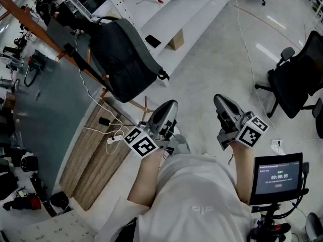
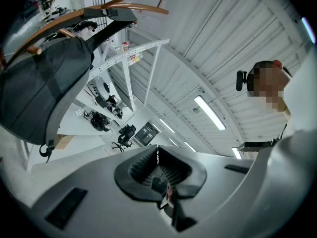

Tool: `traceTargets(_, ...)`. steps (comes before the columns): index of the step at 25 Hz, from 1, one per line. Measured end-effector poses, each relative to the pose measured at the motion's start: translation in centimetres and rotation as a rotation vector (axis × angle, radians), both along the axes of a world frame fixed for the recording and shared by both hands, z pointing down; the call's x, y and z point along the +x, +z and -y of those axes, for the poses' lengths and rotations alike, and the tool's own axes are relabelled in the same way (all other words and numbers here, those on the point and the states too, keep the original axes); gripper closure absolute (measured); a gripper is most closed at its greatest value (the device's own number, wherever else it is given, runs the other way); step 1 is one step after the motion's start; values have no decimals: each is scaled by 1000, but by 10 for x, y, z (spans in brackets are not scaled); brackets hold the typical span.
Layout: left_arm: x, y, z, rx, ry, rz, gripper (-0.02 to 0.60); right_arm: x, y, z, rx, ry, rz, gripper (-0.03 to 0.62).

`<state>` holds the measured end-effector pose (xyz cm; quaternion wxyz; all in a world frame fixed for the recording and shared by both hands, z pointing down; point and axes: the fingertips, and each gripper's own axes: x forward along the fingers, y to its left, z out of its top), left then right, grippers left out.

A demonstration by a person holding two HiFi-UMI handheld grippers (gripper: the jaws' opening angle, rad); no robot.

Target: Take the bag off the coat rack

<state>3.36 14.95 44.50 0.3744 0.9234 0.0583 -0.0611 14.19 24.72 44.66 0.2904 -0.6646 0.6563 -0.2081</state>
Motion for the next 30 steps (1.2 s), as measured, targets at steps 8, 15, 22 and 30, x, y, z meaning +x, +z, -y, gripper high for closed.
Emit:
traceTargets(8,22,-10,114,-4,6,-9,575,16,-11,126,-8,-30,-4,585)
traceTargets(15,12,-21,199,61,-23,-17,574,9,-21,230,7,-91,-17,585)
traceTargets(22,-14,-27,234,86,-122,-18,574,-8,-25,279,13,-188,-20,584)
traceTargets(30,-15,-29,289,152,-339,7,574,18,-16,363,24,-362,-17,583)
